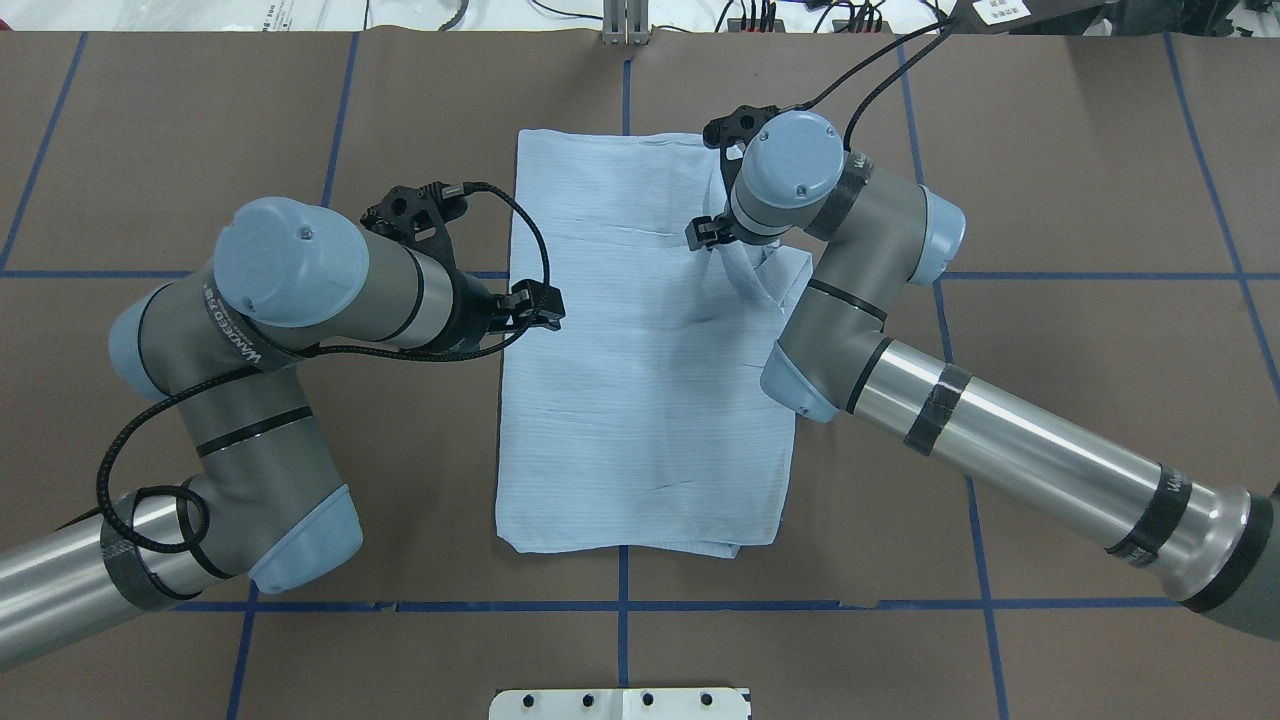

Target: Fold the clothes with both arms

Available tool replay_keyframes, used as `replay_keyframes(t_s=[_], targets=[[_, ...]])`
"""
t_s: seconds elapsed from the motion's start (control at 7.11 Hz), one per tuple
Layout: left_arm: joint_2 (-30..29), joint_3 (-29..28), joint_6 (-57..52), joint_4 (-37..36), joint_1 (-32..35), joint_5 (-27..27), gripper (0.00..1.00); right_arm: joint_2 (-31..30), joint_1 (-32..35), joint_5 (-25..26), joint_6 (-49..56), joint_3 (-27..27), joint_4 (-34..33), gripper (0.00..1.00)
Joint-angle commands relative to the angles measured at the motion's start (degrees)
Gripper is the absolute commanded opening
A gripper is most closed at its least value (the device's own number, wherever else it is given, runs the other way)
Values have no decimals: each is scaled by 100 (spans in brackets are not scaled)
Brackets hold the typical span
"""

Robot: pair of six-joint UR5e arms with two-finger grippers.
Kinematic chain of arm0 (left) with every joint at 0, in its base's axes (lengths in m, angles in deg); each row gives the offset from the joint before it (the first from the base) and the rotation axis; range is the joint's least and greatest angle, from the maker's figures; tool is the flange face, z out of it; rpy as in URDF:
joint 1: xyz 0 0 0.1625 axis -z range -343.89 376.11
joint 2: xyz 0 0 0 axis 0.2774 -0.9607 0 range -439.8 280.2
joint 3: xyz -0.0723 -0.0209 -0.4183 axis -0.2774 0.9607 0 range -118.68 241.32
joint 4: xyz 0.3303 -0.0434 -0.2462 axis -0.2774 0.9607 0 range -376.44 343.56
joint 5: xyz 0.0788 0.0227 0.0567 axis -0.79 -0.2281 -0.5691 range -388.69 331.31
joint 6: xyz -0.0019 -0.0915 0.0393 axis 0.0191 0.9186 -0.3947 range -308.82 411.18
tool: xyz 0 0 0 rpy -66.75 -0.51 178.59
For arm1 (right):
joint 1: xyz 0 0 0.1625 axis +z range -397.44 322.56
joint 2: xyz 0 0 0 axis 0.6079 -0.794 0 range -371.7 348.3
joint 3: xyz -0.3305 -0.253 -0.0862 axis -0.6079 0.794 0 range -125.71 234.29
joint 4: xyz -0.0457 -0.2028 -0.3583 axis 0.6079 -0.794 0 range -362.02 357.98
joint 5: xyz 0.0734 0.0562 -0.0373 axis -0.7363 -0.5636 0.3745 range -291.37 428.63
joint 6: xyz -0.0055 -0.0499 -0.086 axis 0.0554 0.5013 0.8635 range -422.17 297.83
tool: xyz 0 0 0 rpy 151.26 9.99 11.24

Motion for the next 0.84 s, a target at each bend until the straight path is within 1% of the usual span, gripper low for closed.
replay_keyframes(t_s=[0.0, 0.14, 0.42, 0.56, 0.7], targets=[[-4, -10, 0, 0, -8, 0, 100, -166, 320, -34, 569, 116, 21, 100], [-13, -10, 0, 0, -8, 0, 100, -210, 549, -156, 850, 125, 21, 100], [-22, -1, -9, 0, -8, 0, 100, -272, 639, -281, 906, 108, 30, 100], [-22, 8, -9, 0, -8, 0, 100, -263, 656, -446, 897, 47, 38, 100], [-13, 25, 0, -9, 0, 9, 100, -289, 665, -787, 853, -180, 30, 100]])
